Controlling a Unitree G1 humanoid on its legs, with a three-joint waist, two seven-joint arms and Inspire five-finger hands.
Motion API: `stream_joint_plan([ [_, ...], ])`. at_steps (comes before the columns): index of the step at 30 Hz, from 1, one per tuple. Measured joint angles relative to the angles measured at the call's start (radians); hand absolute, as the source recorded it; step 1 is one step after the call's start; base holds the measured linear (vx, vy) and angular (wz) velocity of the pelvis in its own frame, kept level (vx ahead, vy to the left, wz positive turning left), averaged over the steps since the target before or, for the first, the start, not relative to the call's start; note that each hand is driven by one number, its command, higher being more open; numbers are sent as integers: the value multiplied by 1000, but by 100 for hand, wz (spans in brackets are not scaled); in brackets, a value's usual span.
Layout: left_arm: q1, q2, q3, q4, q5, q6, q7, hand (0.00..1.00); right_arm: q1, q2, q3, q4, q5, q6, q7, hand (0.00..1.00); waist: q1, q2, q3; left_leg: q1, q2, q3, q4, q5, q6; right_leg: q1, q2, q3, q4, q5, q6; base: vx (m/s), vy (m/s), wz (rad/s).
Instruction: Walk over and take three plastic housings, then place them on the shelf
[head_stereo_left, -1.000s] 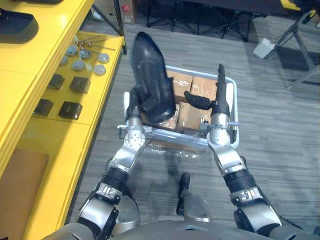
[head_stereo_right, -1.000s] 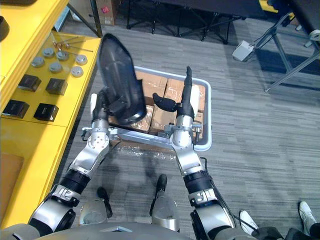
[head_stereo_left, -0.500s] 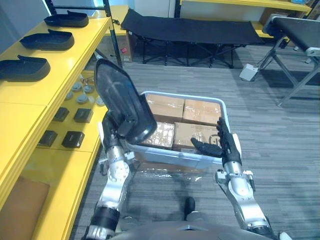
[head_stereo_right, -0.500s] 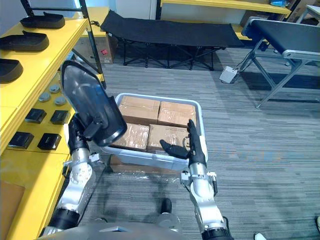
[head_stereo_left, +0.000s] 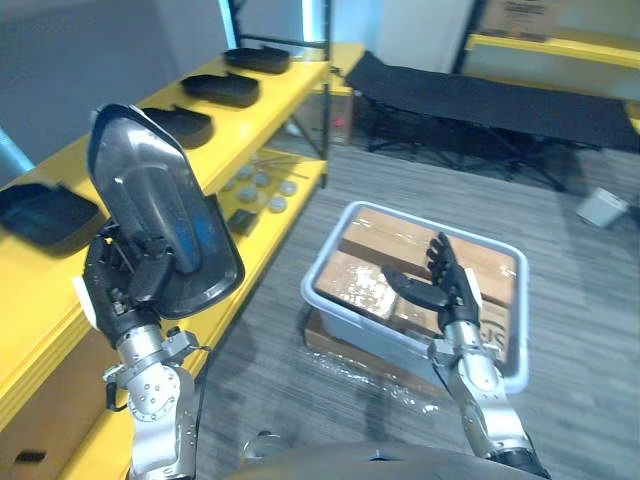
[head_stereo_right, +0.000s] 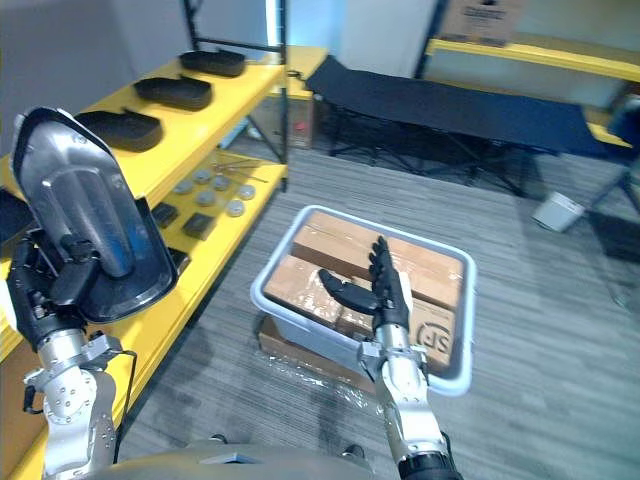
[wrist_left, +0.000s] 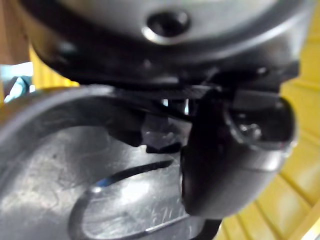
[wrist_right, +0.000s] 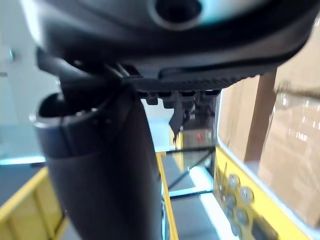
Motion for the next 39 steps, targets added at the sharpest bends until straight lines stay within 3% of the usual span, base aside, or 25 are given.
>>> stream_joint_plan([
  [6, 134, -58, 122, -46, -126, -8, -100, 0, -97, 4, 62, 0, 6, 0, 31, 100, 72, -6, -2, -27, -25, -96, 4, 8, 8, 48, -12, -104, 0, -20, 18, 8, 12, 48],
  [10, 200, -98, 143, -46, -191, -7, -105, 0, -111, -1, 62, -1, 61, 3, 53, 100, 90, -5, 2, -71, -20, -131, 64, -16, 14, 70, -1, -139, 1, -32, 19, -6, -10, 31],
  [13, 203, -96, 114, -46, -220, -7, -133, 0, -108, -1, 69, -2, 58, 10, 51, 100, 78, -2, 14, -135, -24, -152, 105, -12, 45, 94, 2, -222, 10, -54, 19, -23, -16, 84],
  [14, 193, -94, 98, -46, -222, -8, -170, 0, -102, -1, 72, -2, 31, 14, 34, 100, 57, 2, 24, -163, -12, -108, 111, 2, 87, 105, -1, -275, 14, -62, 29, -3, 16, 132],
  [15, 178, -95, 70, -46, -224, -8, -201, 0, -100, -5, 72, -1, 9, 16, 19, 100, 46, 0, 38, -165, 6, -54, 107, 27, 91, 119, -10, -313, 36, -71, 31, -2, 36, 120],
  [16, 177, -96, 55, -46, -225, -9, -213, 0, -100, -11, 72, -1, -5, 20, 15, 100, 52, 8, 44, -163, 7, -51, 101, 40, 71, 117, -15, -320, 51, -77, 32, -1, 98, 66],
  [17, 177, -95, 32, -46, -223, -9, -232, 0, -100, -14, 75, -1, -35, 22, 11, 100, 66, 18, 55, -162, -2, -53, 86, 53, 57, 109, -30, -319, 71, -84, 37, -13, 134, 25],
  [20, 167, -93, 15, -46, -211, -9, -242, 0, -98, -4, 93, -1, -54, 21, 20, 100, 60, 27, 69, -153, -32, -49, 48, 71, 69, 96, -68, -315, 103, -92, 47, -16, 121, 10],
  [23, 131, -67, 2, -47, -211, -14, -268, 0, -74, 0, 59, -2, -52, 8, 23, 100, 46, 18, 80, -147, -63, -63, 17, 83, 83, 84, -99, -290, 153, -129, 64, -22, 68, 21],
  [28, 74, -8, -55, -47, -217, -14, -341, 0, -27, -1, -3, -4, -55, -21, -18, 100, 0, 13, 80, -166, -115, -172, -21, 134, 80, 29, -108, -96, 280, -244, 10, -28, 30, 70],
  [30, 61, 3, -75, -47, -219, -14, -378, 0, -22, -2, -19, -5, -55, -32, -17, 100, 3, 12, 81, -165, -128, -204, -43, 157, 73, 24, -114, -63, 311, -277, 27, -9, -40, 55],
  [33, 76, 1, -83, -47, -219, -14, -379, 0, -26, -4, -20, -7, -55, -50, 25, 100, 7, 24, 86, -163, -116, -211, -46, 167, 67, 21, -106, -62, 322, -292, 53, -70, -87, 10],
  [39, 89, 1, -85, -46, -227, -17, -348, 0, -27, -45, -22, -14, -53, -75, 77, 100, 6, 33, 105, -163, -91, -207, -32, 159, 70, 19, -85, -49, 327, -305, 58, -100, -37, -5],
])
